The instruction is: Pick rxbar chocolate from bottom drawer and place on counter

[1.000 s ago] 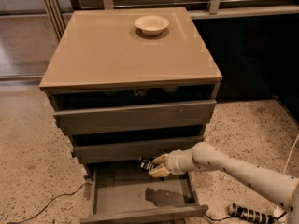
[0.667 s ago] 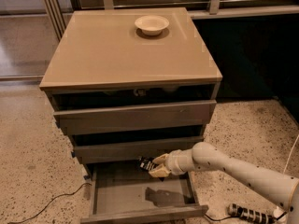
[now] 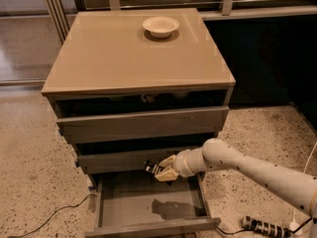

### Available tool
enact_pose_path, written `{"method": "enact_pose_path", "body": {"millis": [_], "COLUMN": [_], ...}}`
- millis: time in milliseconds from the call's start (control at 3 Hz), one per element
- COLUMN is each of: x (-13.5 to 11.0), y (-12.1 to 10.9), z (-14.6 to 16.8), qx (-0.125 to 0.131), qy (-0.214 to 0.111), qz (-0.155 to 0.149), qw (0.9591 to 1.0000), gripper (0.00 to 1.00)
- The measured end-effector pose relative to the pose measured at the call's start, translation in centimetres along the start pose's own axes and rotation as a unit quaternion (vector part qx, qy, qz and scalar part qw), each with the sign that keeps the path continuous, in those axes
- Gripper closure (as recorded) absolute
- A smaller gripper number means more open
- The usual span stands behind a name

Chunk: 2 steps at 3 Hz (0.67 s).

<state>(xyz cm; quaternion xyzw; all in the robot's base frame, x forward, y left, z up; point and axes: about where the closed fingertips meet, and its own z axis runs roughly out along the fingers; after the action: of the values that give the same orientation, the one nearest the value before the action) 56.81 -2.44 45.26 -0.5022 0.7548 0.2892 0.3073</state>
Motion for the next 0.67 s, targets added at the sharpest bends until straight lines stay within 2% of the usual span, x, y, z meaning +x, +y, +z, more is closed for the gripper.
{"method": "enact_pose_path", "body": {"millis": [667], "x": [-5.4], "y": [1.5], "z": [-5.3], "qx": [-0.007], "qy": [-0.001], "qz": [0.007], "qw": [1.0], "gripper": [1.0]}}
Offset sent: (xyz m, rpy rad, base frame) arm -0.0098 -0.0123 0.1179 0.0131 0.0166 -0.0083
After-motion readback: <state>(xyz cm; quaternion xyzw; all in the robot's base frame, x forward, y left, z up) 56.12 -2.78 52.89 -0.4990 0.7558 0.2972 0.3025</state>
